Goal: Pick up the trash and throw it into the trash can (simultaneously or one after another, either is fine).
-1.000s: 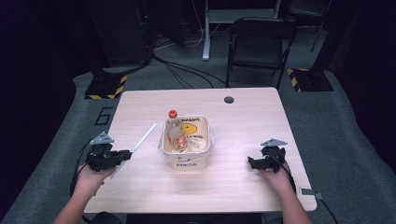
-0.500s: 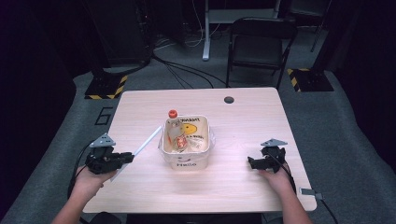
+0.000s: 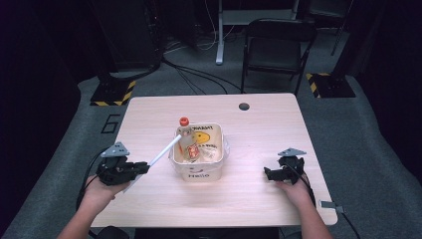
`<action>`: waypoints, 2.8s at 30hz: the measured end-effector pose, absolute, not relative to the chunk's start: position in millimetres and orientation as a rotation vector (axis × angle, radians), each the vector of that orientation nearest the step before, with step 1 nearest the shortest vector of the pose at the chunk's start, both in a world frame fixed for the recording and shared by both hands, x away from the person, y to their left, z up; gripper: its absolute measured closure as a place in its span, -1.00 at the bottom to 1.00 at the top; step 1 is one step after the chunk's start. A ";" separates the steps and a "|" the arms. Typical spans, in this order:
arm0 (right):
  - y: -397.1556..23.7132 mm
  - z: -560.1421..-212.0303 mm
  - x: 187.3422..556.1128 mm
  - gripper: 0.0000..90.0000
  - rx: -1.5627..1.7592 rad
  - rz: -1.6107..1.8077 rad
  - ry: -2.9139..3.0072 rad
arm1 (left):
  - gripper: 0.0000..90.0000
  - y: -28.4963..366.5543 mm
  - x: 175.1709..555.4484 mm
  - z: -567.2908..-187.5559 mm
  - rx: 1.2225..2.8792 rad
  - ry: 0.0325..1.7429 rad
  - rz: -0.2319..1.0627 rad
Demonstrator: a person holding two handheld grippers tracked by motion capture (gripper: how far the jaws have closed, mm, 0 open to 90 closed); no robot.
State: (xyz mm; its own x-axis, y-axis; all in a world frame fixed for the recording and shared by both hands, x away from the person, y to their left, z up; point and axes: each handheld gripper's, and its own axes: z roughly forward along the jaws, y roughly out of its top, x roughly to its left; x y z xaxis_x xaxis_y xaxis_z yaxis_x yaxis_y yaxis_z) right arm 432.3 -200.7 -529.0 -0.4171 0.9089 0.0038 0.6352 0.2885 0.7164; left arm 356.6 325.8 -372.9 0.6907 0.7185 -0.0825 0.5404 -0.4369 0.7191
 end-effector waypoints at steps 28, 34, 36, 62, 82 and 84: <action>-200.7 -528.9 432.3 -1.00 1.387 0.913 2.157 | 0.76 283.6 382.0 -364.5 2.161 0.873 0.288; -200.7 -528.9 432.3 -1.00 1.386 0.913 2.157 | 0.77 272.8 390.2 -365.2 2.160 0.874 0.275; -200.7 -528.9 432.3 -1.00 1.386 0.913 2.157 | 0.76 270.3 392.3 -365.5 2.164 0.873 0.272; -200.8 -528.9 432.4 -1.00 1.386 0.913 2.157 | 0.76 245.3 414.7 -370.1 2.151 0.884 0.228; -200.8 -528.9 432.4 -1.00 1.386 0.913 2.158 | 0.75 229.6 426.5 -383.4 2.194 0.918 0.254; -200.8 -528.9 432.3 -1.00 1.386 0.914 2.158 | 0.74 227.3 426.9 -384.8 2.198 0.927 0.265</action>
